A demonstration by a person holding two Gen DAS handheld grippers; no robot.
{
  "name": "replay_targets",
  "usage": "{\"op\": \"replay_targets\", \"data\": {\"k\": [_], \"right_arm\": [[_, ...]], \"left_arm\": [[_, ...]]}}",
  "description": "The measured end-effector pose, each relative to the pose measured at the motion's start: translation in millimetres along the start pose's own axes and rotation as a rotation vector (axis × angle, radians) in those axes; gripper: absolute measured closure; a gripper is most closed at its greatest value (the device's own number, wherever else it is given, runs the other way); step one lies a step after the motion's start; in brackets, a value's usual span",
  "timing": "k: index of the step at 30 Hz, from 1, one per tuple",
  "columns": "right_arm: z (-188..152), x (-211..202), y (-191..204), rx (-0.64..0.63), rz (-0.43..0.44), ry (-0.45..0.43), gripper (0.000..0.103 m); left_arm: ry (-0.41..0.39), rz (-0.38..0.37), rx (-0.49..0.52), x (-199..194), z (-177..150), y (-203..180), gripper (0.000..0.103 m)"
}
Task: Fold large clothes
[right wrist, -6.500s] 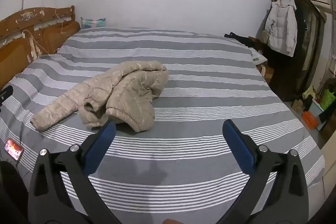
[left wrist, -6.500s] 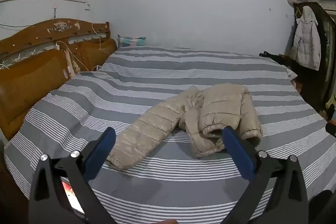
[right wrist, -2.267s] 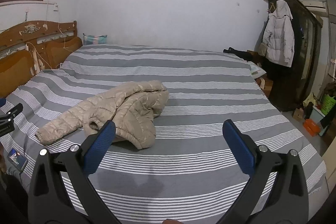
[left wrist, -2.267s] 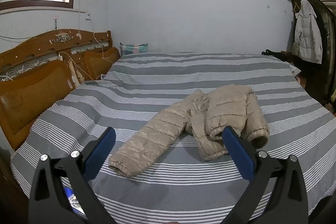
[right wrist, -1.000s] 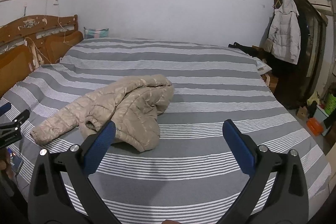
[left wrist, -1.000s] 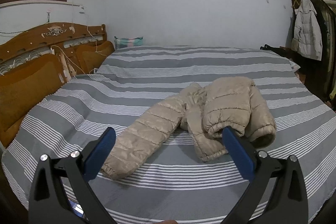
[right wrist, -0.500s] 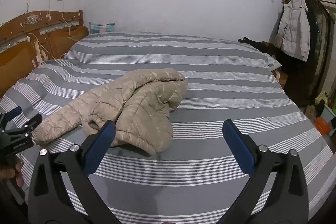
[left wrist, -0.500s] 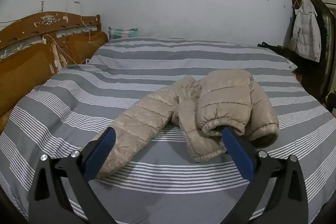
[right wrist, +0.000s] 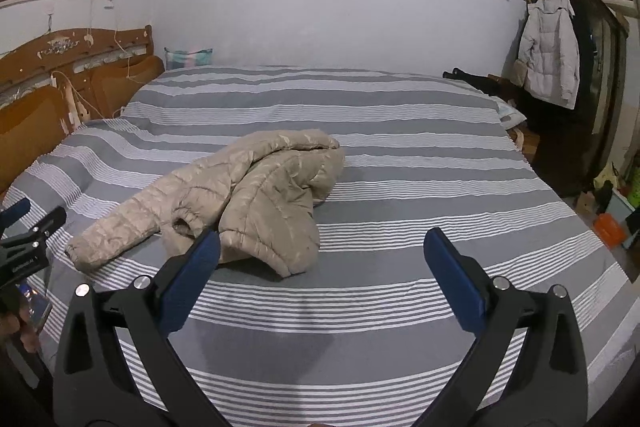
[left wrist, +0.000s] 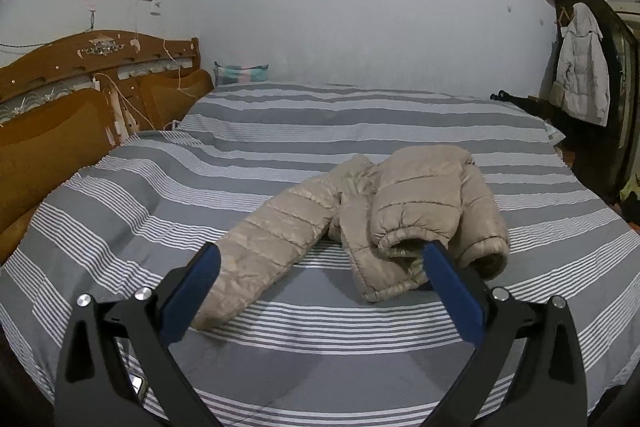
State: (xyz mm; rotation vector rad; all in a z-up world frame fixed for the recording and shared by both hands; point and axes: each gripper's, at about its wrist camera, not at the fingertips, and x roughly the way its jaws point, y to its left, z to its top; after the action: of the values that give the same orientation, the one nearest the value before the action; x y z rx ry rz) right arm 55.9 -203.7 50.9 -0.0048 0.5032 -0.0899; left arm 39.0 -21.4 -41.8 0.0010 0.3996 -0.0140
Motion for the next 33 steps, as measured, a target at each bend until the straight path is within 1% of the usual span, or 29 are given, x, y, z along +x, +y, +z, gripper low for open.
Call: {"op": "replay_targets", "data": {"k": [9,14,28,33], "right_arm": [[1,-15,2,-0.005,-0.001,-0.017,0.003],[3,-18,4,-0.011,0.000,-0.021,0.003],[1,-13,4,-0.008,0.000,-0.017,0.003],[-1,-5,7,-0.008,0.003,-0.005,0.003]], "left_arm": [[-0.019,0.002,-0.009,-12,4,2,0.002],[-0.014,0.004,-0.012,-13,1,4,0.002],[-0.004,-0.002,-0.014,-12,-1,4,0.002],[-0.014,0.003,-0.004,-13,-3,5,0.002]]}}
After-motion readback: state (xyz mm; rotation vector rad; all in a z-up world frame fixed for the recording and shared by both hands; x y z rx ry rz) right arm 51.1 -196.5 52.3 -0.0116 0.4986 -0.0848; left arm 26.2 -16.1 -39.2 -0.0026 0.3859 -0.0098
